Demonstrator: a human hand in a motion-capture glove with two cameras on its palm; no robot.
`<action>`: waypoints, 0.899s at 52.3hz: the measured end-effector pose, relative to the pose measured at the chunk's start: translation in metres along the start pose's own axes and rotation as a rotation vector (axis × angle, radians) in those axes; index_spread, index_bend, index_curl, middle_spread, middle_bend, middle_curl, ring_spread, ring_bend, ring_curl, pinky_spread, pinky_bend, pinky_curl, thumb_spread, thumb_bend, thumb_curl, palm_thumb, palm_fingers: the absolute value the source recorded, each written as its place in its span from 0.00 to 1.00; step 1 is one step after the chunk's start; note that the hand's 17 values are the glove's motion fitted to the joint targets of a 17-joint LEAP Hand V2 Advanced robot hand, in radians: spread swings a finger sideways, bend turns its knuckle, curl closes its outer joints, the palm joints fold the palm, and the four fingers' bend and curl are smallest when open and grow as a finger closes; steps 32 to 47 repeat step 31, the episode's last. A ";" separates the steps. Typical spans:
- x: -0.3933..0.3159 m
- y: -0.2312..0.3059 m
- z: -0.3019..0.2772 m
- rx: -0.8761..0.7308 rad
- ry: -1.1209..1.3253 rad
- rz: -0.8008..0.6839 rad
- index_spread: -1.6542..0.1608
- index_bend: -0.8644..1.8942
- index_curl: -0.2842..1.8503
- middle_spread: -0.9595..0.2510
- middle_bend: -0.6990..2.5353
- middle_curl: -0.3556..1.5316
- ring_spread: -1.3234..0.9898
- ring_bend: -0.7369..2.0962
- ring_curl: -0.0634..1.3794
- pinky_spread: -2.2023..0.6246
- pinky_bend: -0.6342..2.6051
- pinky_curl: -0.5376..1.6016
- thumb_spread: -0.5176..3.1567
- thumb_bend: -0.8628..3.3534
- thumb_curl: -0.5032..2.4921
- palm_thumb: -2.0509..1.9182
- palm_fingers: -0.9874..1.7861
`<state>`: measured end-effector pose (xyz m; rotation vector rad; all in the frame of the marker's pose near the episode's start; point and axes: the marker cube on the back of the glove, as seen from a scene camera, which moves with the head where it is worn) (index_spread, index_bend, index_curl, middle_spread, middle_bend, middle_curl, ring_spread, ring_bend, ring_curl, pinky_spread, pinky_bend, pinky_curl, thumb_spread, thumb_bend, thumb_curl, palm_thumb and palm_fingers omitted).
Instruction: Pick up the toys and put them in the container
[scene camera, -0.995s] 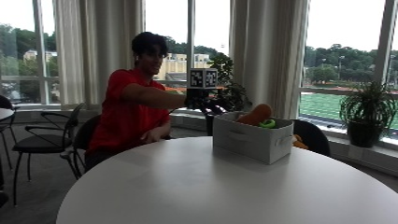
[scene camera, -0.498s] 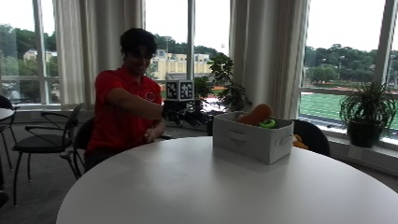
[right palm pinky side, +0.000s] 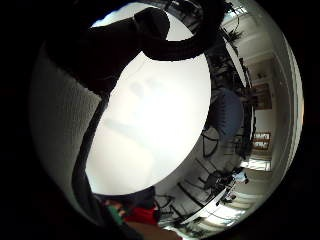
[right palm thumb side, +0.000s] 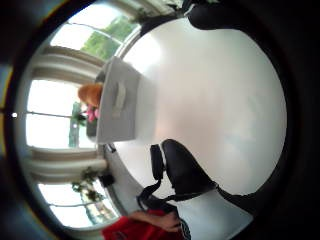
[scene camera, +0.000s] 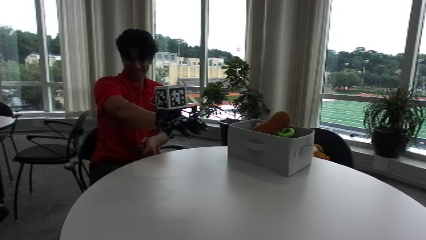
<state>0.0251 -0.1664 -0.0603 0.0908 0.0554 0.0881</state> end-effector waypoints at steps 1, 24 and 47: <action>0.001 0.000 0.000 -0.001 -0.002 0.000 0.68 0.38 0.30 0.66 0.28 0.41 0.52 0.46 0.20 0.81 0.48 0.39 0.44 0.20 0.28 0.53 0.37; 0.001 0.005 -0.001 -0.016 0.019 0.040 0.68 0.38 0.30 0.65 0.28 0.41 0.52 0.46 0.20 0.81 0.47 0.39 0.45 0.20 0.28 0.53 0.38; -0.001 0.007 -0.001 -0.021 0.011 0.029 0.68 0.38 0.30 0.65 0.28 0.41 0.52 0.46 0.20 0.81 0.47 0.39 0.45 0.20 0.28 0.53 0.38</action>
